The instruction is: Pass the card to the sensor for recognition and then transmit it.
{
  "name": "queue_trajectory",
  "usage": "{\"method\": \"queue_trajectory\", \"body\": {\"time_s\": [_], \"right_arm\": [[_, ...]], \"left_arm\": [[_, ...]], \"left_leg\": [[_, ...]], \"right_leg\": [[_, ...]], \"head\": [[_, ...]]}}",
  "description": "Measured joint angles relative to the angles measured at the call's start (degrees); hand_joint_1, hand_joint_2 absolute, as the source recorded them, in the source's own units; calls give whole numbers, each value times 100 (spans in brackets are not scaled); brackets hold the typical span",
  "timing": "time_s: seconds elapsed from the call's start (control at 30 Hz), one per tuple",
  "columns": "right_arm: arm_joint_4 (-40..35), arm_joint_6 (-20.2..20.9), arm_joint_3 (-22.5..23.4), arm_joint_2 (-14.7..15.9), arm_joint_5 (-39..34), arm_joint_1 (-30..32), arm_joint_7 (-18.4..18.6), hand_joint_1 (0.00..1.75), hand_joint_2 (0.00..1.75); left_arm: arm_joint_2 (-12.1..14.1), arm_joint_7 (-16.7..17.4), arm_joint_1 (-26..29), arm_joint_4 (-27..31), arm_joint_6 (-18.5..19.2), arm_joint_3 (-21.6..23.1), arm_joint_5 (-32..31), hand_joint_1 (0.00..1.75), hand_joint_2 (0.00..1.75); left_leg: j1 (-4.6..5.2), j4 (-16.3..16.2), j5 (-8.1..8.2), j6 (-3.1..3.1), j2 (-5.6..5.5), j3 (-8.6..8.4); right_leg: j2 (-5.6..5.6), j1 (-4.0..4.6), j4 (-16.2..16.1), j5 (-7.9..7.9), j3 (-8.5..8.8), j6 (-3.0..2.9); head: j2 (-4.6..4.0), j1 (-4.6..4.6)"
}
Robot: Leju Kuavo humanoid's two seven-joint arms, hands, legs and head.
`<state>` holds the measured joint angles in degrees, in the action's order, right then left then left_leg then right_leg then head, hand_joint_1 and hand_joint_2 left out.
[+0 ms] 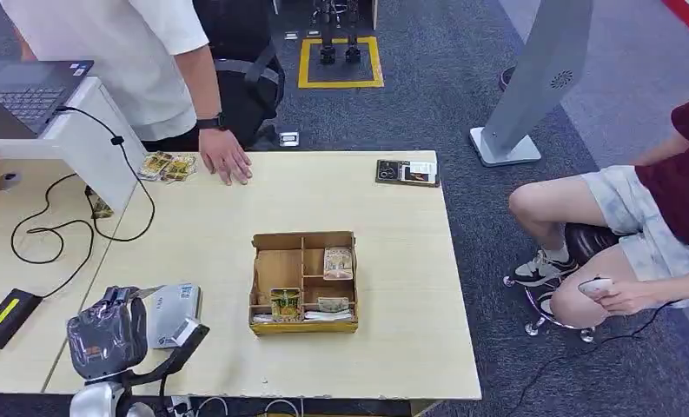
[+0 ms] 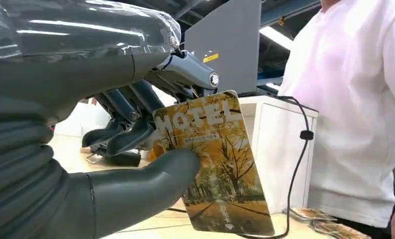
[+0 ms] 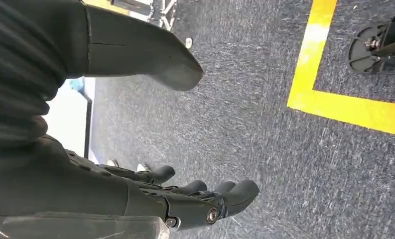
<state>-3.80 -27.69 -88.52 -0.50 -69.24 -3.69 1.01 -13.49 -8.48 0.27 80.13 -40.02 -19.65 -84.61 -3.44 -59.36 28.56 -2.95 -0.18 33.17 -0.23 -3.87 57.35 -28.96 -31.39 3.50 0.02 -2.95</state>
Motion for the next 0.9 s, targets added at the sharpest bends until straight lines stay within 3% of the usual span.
{"method": "queue_trajectory", "body": {"time_s": [0.67, 0.9], "right_arm": [[0, 9, 0, 2, -26, 4, -57, 0, 175], [0, 17, 0, 2, -31, 5, -66, 0, 175]], "left_arm": [[311, -424, 32, -551, 0, 516, 232, 175, 175], [361, -292, 33, -704, -2, 551, 131, 175, 175]], "left_leg": [[0, 0, 0, 0, 0, 1], [0, 0, 0, 0, 0, 1]], "right_leg": [[0, 0, 0, 0, -1, 0], [0, 0, 0, 0, -1, 0]], "head": [[0, -2], [0, -4]]}}
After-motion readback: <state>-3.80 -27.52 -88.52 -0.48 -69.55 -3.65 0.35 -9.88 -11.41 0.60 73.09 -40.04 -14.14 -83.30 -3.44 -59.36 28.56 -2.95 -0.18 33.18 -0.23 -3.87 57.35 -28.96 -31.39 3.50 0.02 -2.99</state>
